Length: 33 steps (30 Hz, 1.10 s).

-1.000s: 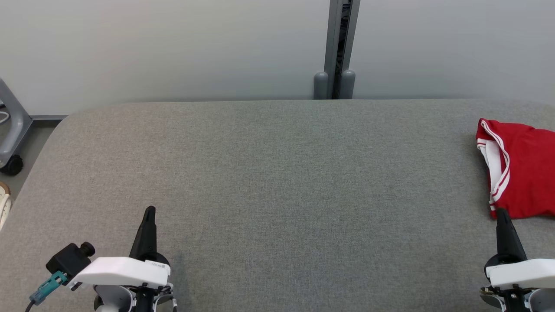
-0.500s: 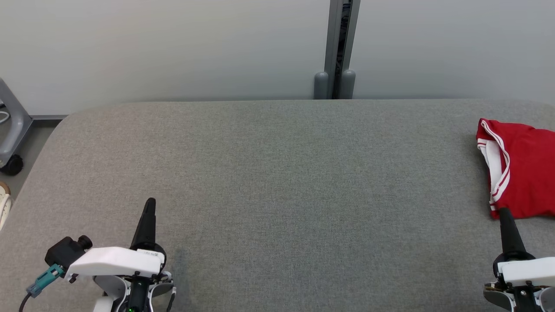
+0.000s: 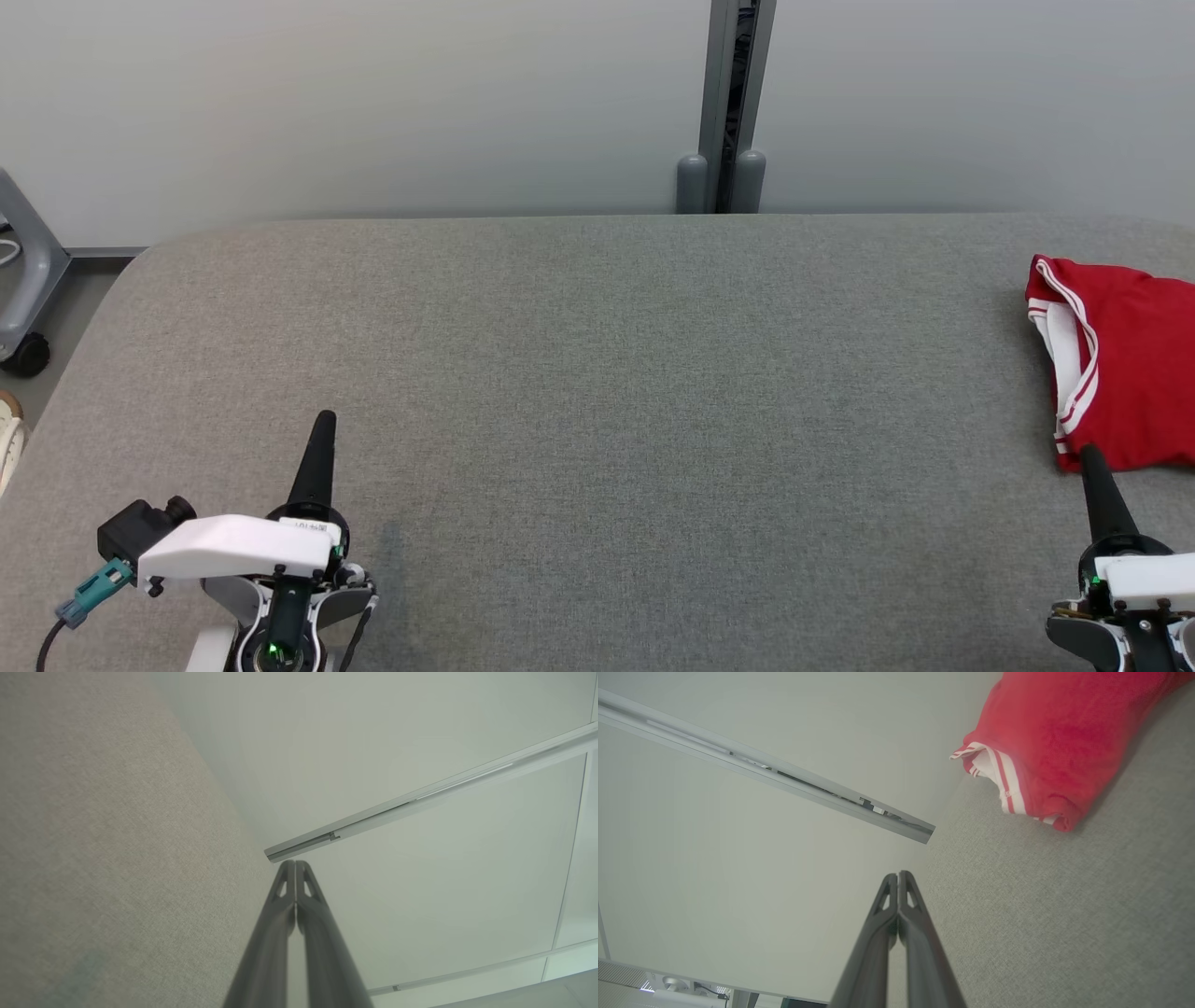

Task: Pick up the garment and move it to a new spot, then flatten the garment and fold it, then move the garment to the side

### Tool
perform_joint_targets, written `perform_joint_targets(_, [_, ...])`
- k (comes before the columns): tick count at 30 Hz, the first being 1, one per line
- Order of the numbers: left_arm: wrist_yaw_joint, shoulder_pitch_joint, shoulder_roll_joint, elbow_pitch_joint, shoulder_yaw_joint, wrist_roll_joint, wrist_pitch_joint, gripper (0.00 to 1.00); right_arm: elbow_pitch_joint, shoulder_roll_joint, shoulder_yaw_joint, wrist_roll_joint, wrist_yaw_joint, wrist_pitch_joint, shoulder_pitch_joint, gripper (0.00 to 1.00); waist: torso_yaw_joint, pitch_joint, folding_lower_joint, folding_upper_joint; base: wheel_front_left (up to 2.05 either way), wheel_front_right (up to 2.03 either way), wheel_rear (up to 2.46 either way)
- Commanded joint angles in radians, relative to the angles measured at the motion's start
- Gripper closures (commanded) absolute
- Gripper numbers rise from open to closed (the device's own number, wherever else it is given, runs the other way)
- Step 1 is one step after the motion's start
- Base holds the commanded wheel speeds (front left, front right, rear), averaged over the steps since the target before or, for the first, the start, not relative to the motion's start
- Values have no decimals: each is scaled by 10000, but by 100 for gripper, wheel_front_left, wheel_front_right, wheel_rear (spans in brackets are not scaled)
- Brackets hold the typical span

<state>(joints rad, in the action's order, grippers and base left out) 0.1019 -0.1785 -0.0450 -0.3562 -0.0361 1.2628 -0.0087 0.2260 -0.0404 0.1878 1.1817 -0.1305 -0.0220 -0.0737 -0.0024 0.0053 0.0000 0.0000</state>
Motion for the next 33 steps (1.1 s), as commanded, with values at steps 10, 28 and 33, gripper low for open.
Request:
perform_joint_targets(10, [134, -528, -62, -124, 89, 980, 272, 100, 9, -117, 190, 1102, -4, -318, -243, 100, 3, 2, 0, 0, 0, 0, 0])
perform_joint_targets(28, [217, -882, -70, -416, 151, 2384, 659, 100, 122, -130, 415, 2676, -4, -736, -336, 100, 9, 5, 0, 0, 0, 0, 0])
perform_joint_targets(33, [239, -972, -72, -491, 162, 2739, 753, 100, 152, -133, 471, 3070, -4, -838, -361, 100, 10, 6, 0, 0, 0, 0, 0])
